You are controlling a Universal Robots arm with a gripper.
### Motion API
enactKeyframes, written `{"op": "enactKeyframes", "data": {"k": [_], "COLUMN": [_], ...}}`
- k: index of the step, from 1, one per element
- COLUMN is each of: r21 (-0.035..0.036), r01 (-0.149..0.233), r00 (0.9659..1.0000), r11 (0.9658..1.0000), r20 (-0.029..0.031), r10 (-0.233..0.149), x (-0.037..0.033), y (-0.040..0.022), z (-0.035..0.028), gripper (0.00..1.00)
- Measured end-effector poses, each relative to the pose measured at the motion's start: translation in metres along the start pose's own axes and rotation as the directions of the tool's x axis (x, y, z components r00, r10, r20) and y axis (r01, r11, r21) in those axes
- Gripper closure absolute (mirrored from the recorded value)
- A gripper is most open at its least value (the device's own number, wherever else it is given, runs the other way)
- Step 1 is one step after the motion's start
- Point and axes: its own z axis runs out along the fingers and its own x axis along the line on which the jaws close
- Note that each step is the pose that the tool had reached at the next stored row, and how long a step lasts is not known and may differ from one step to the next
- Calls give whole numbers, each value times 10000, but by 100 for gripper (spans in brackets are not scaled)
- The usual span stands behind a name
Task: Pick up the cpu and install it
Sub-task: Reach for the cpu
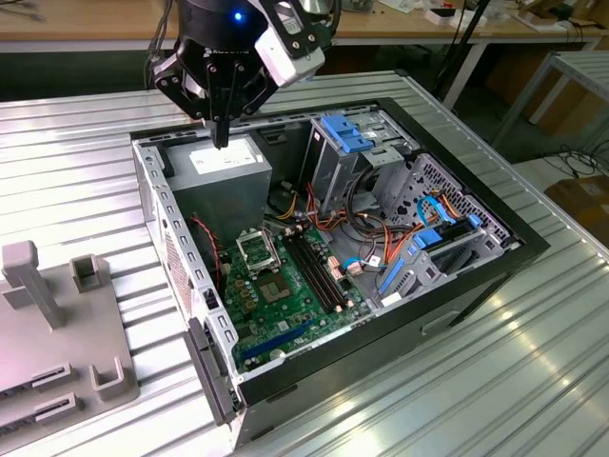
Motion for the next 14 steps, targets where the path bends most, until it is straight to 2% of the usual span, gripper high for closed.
{"op": "enactKeyframes", "data": {"k": [14], "r21": [1], "r01": [-1], "r00": [10000], "r11": [10000], "r20": [-18], "r10": [1], "x": [36], "y": [-3], "z": [1], "gripper": [89]}}
